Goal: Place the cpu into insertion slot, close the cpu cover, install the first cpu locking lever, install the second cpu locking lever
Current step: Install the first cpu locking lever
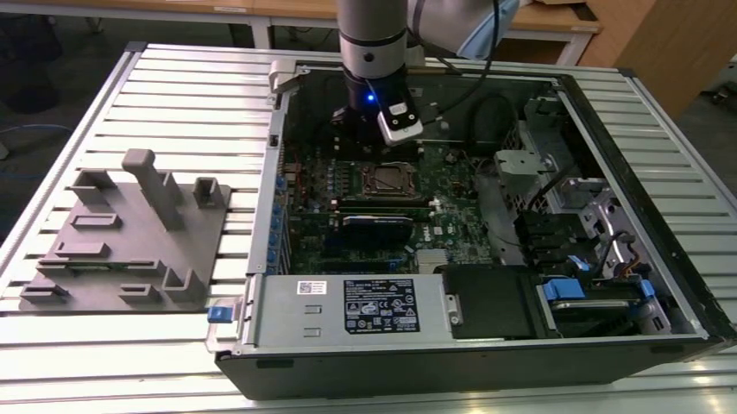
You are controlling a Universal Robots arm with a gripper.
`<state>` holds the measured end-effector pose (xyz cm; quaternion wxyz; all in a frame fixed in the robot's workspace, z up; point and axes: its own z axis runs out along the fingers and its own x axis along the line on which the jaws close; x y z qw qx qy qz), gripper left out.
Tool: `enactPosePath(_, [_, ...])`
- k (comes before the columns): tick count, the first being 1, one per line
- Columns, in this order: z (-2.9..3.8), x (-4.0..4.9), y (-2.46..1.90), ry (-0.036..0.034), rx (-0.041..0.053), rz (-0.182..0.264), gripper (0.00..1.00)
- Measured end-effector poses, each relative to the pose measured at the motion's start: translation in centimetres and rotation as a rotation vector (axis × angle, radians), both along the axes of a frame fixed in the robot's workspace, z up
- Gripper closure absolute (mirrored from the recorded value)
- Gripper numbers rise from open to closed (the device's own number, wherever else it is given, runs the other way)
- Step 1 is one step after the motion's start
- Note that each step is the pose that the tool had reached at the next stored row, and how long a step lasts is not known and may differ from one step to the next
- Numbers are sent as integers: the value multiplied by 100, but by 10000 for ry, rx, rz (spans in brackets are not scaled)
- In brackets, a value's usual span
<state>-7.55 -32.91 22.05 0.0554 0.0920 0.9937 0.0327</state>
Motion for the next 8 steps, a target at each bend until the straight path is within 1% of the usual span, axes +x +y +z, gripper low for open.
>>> enactPosePath(1, [-1,0,-1,110,-63,0,89])
enactPosePath(2, [-2,0,0,166,-92,0,89])
enactPosePath(8, [-4,5,0,187,-107,2,89])
